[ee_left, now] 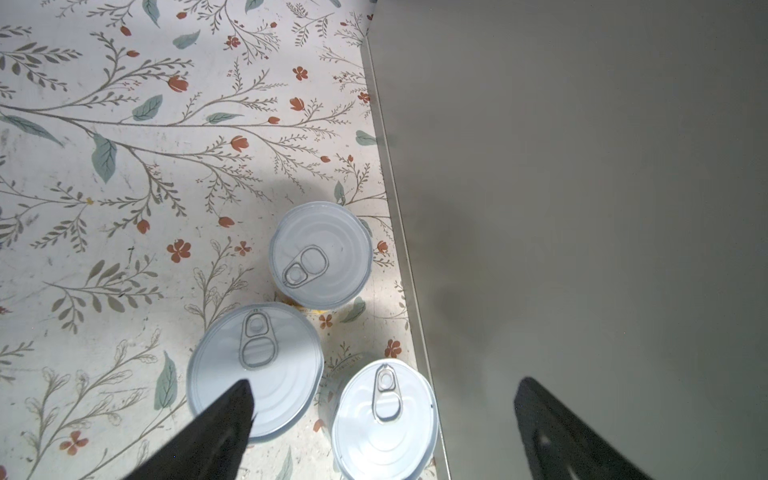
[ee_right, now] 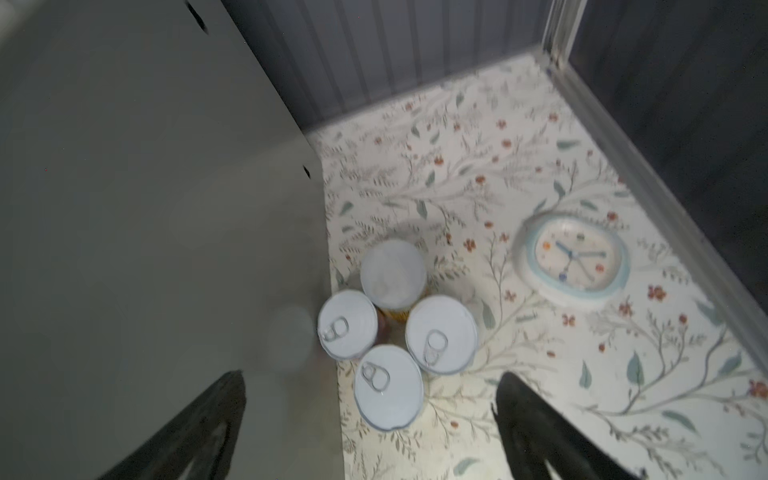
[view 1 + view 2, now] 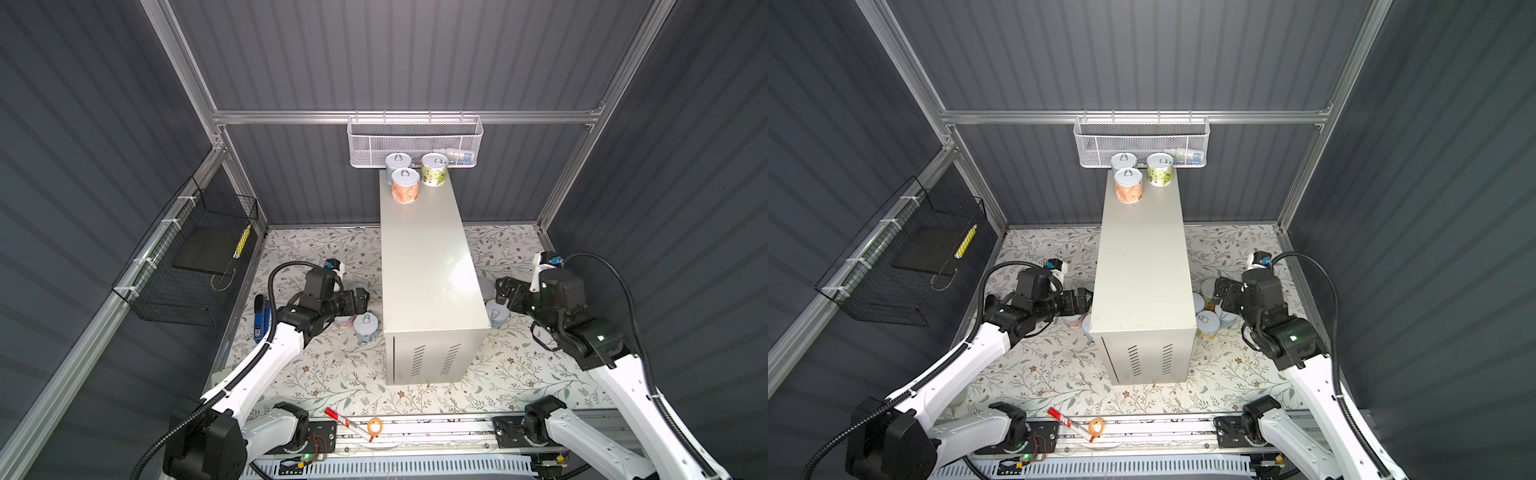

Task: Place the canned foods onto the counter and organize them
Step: 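Open the right gripper and lower it back toward the table cans, then lower the right gripper onto the yellow-labelled can and close on it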

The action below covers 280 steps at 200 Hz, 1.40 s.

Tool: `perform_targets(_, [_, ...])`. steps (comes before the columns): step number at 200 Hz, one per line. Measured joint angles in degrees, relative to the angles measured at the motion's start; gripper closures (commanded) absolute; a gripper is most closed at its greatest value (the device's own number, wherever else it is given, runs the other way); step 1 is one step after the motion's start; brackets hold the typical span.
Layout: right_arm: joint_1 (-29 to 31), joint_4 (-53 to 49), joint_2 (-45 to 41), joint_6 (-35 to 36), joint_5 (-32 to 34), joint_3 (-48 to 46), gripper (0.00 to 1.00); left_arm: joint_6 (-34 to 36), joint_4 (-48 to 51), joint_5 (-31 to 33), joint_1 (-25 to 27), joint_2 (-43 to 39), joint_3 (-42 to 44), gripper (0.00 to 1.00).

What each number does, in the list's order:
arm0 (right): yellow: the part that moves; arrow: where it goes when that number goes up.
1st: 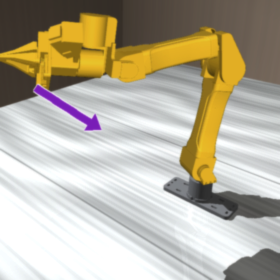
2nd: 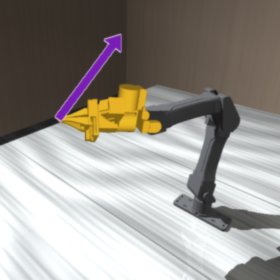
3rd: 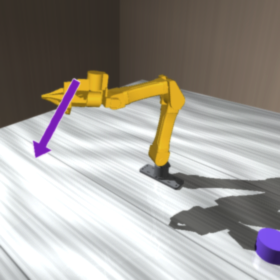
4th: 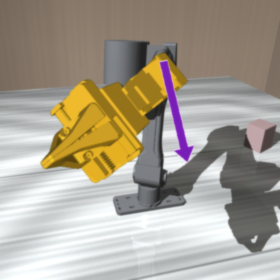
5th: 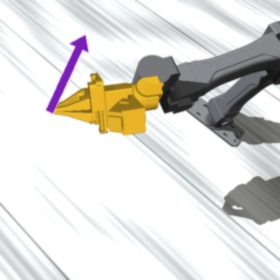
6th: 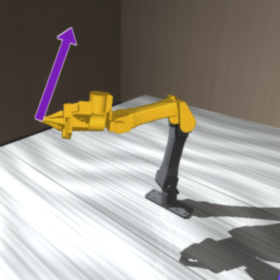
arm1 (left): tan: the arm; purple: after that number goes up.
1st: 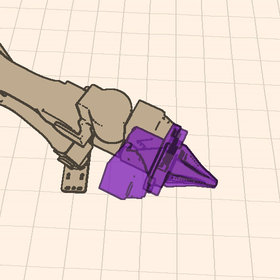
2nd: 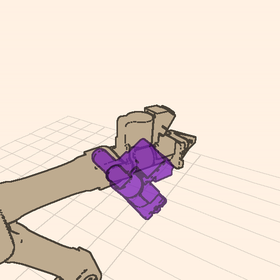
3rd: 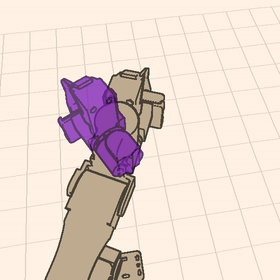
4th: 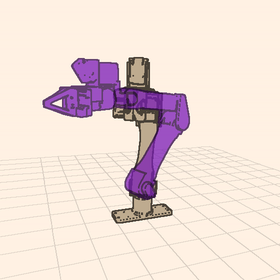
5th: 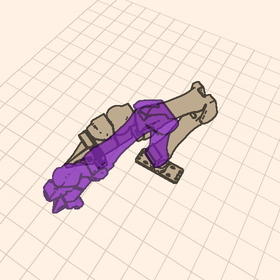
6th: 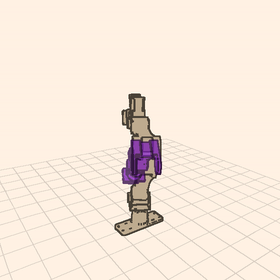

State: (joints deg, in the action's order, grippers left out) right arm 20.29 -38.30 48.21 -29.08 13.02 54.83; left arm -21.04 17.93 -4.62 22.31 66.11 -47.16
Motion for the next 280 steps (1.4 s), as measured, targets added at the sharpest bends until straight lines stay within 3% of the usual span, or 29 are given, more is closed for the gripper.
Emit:
perform_targets(82, [-0.8, 7.3, 7.7, -9.4, -11.4, -14.9, 0.15, -1.3, -1.3, -2.0, 4.1, -0.1, 2.6, 0.04])
perform_targets(132, [-0.8, 10.5, 12.4, -9.9, -11.9, -15.6, 0.09, -2.9, -1.3, -3.2, 5.4, -2.4, 5.9, 0.04])
perform_targets(194, [-0.8, 14.9, 21.2, -9.7, -12.3, -15.6, 0.11, -3.5, -3.6, -3.2, 5.4, -2.1, 5.9, 0.04])
perform_targets(280, [-0.8, 18.3, 25.8, -9.6, -11.8, -15.6, 0.13, -3.5, -4.4, -3.2, 5.4, 0.0, 5.9, 0.04])
